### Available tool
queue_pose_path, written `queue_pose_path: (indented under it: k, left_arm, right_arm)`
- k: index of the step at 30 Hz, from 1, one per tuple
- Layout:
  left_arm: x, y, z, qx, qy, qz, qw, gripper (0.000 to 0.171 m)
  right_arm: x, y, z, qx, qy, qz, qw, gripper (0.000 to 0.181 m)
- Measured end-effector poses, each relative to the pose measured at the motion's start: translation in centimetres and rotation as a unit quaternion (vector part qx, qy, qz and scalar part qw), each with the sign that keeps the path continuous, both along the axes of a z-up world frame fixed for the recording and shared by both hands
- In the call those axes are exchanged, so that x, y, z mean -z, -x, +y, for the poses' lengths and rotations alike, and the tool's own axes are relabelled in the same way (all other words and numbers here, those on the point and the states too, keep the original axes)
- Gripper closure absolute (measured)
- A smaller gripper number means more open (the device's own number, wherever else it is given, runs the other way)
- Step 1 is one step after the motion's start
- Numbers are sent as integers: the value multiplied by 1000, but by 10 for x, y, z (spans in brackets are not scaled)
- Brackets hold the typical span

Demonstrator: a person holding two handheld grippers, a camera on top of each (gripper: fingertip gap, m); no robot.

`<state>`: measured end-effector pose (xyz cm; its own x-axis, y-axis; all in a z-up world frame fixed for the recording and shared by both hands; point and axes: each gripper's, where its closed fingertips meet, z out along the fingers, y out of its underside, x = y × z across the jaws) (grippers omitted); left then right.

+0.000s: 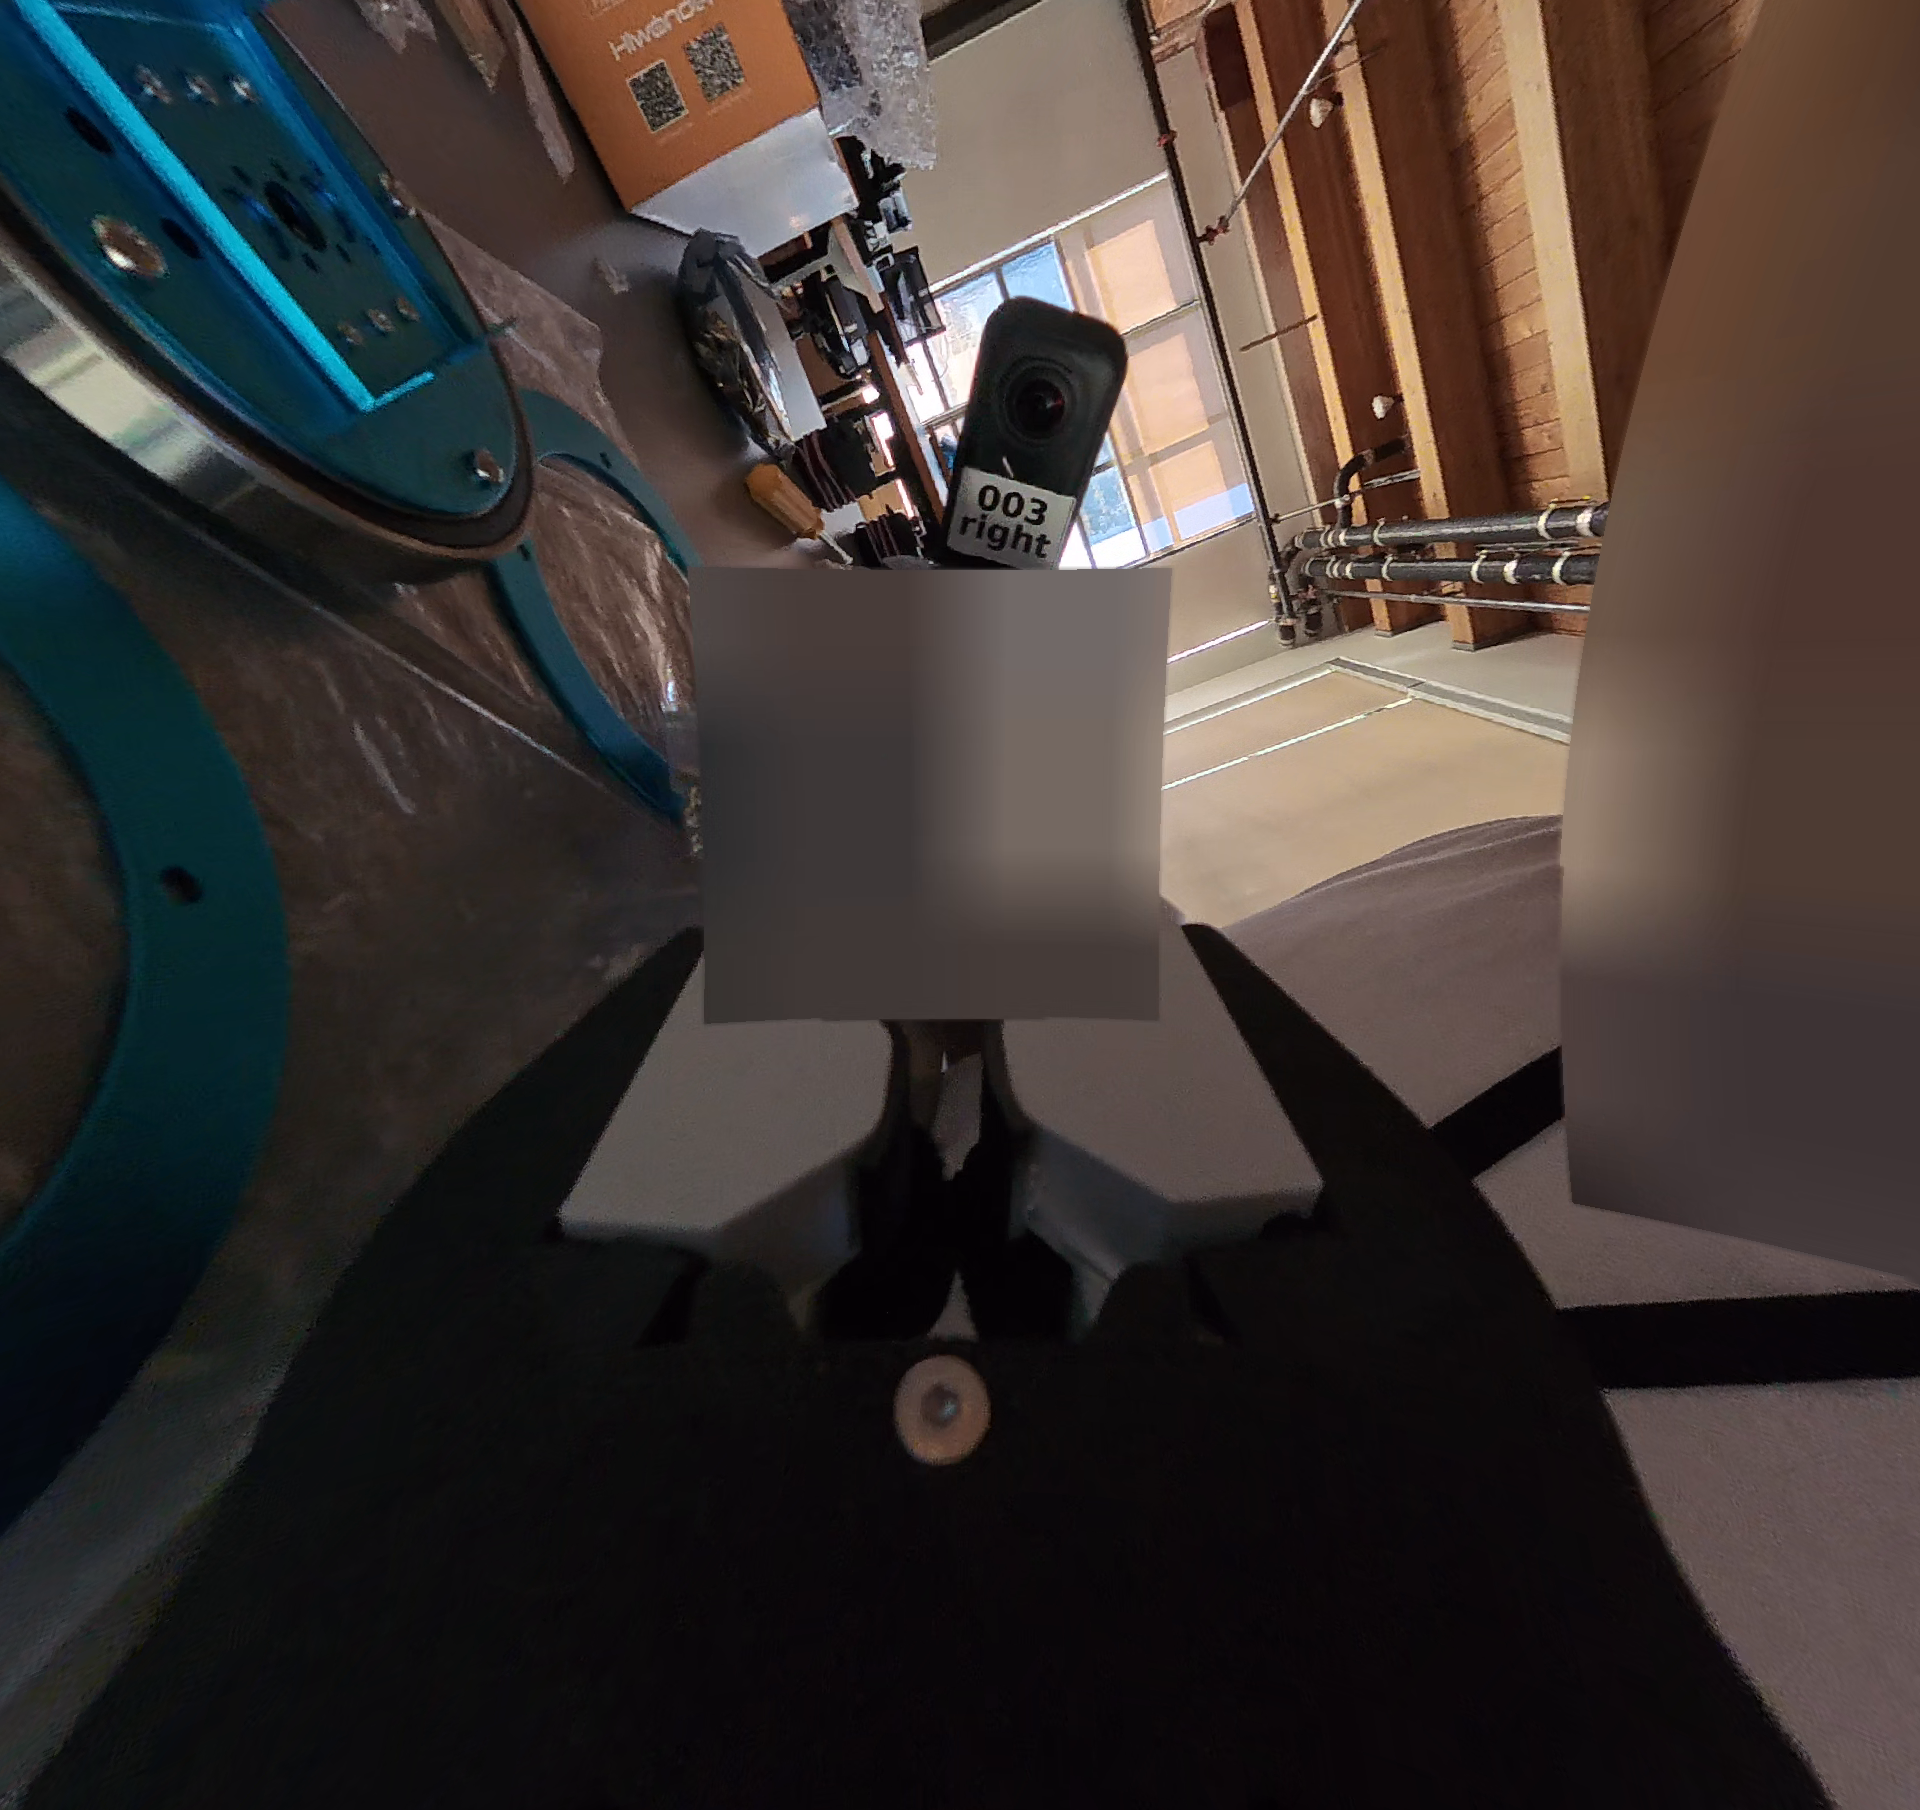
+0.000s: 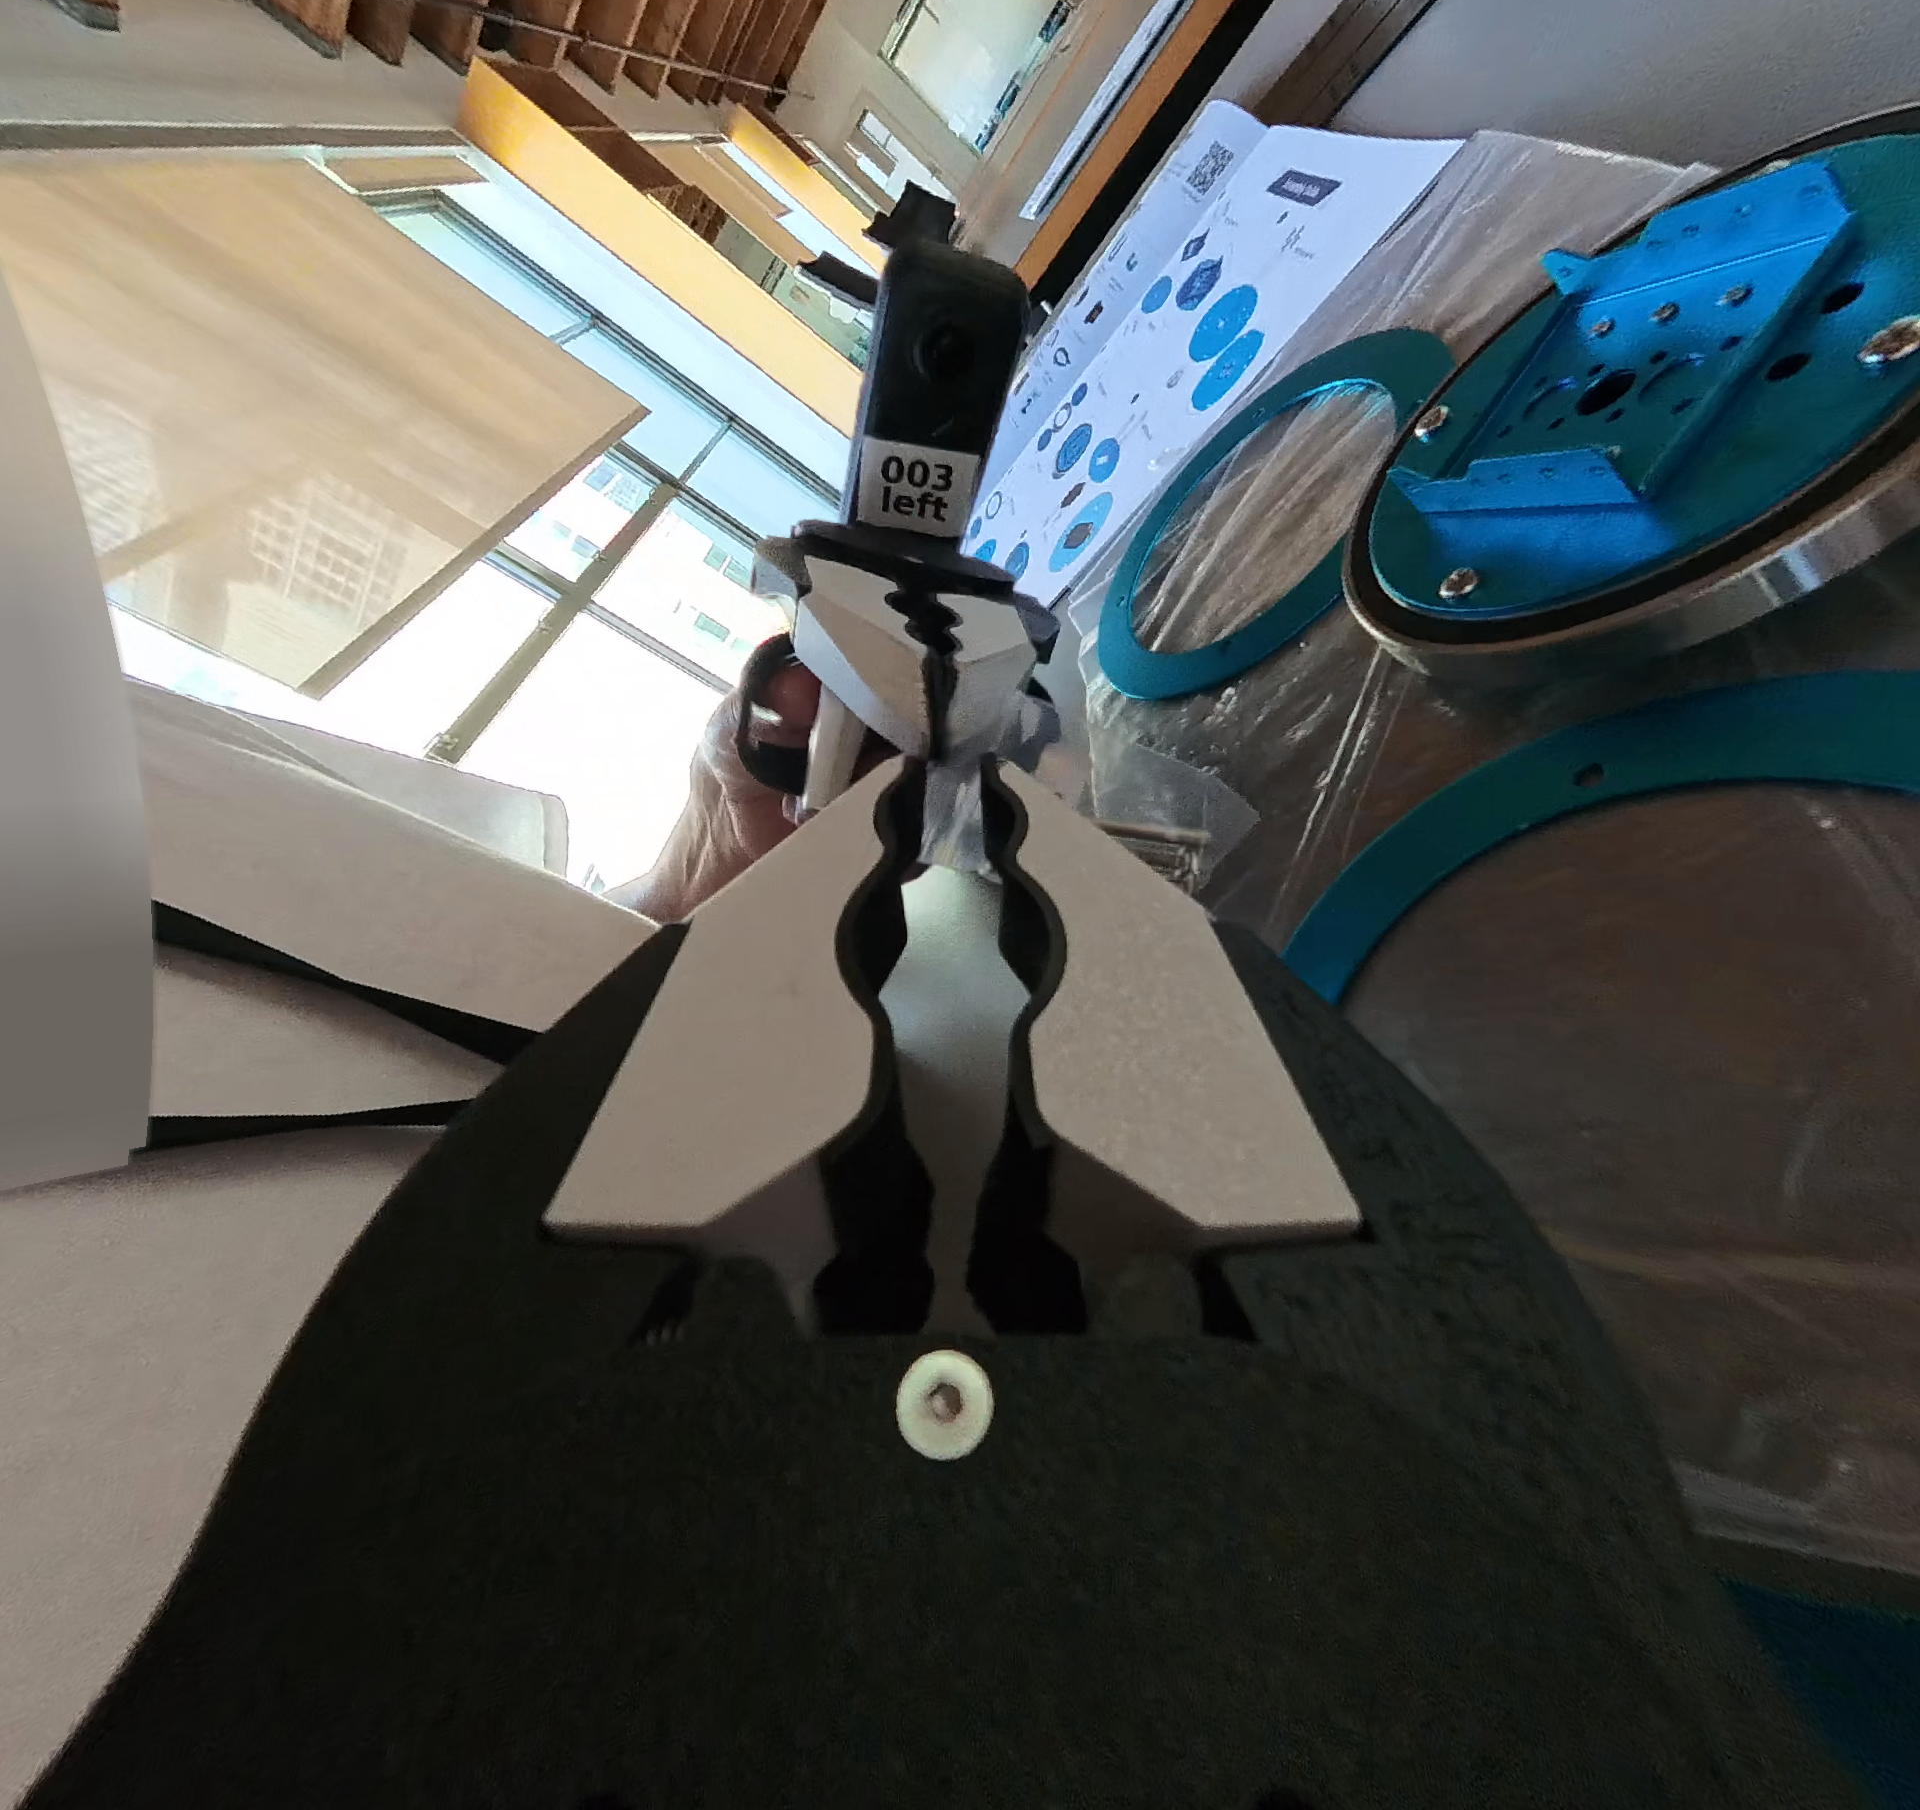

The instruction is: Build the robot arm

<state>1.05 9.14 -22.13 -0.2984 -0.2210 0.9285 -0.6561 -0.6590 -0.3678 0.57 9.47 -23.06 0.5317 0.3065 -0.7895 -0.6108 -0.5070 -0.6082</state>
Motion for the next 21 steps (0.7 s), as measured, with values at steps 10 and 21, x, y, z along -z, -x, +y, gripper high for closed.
queue_pose_path:
  k: [10, 21]
  left_arm:
    - [-8, -2, -2, 1, 42, -11, 999, 171]
    - [-11, -2, -1, -5, 59, -13, 998, 171]
  right_arm:
    - [-6, 3, -3, -11, -13, 14, 1000, 178]
    - [-12, 7, -4, -18, -30, 28, 999, 166]
